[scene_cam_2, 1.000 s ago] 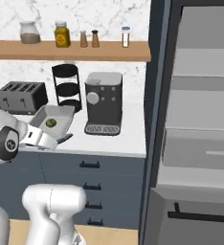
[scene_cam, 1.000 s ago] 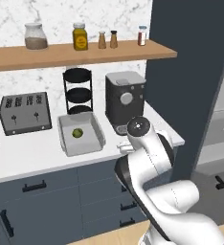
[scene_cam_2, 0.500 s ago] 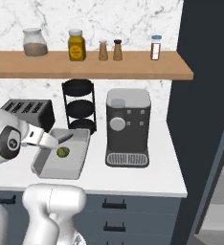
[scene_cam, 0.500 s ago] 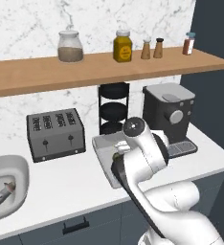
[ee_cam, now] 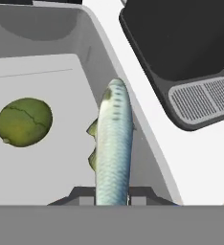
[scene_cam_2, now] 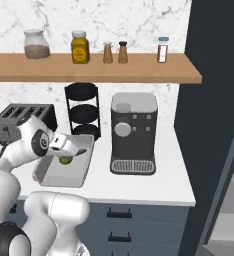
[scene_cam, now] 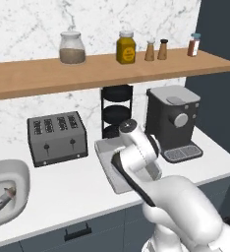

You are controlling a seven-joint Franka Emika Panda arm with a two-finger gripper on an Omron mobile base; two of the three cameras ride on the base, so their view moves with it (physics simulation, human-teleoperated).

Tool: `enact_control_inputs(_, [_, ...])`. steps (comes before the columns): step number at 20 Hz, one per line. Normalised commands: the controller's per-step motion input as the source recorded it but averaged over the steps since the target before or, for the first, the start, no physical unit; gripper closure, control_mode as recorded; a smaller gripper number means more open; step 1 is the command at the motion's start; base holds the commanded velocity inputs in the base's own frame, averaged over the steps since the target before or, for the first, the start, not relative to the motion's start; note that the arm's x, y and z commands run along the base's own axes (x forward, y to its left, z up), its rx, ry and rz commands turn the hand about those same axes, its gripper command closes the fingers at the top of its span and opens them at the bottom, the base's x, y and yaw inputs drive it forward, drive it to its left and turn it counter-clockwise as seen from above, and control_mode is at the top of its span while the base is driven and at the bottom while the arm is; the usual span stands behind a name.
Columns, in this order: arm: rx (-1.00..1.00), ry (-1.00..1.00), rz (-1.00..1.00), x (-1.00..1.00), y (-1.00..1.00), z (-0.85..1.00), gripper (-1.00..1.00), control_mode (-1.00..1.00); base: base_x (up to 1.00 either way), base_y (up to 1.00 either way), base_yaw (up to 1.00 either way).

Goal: Place one lime and one fish in each tupperware on the nearby counter, to pack two identical lunches.

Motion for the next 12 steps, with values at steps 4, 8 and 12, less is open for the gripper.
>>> enact_control_inputs(4, [0.00, 0.00, 0.00, 0.66, 0.05, -0.42, 1.00, -1.00, 0.00, 0.00, 0.00])
enact_control_inputs(8, [0.00, 0.01, 0.00, 0.74, 0.04, -0.56, 1.00, -1.00, 0.00, 0.00, 0.00])
enact_control_inputs(12, [0.00, 0.05, 0.00, 0.76, 0.06, -0.65, 1.00, -1.00, 0.00, 0.00, 0.00])
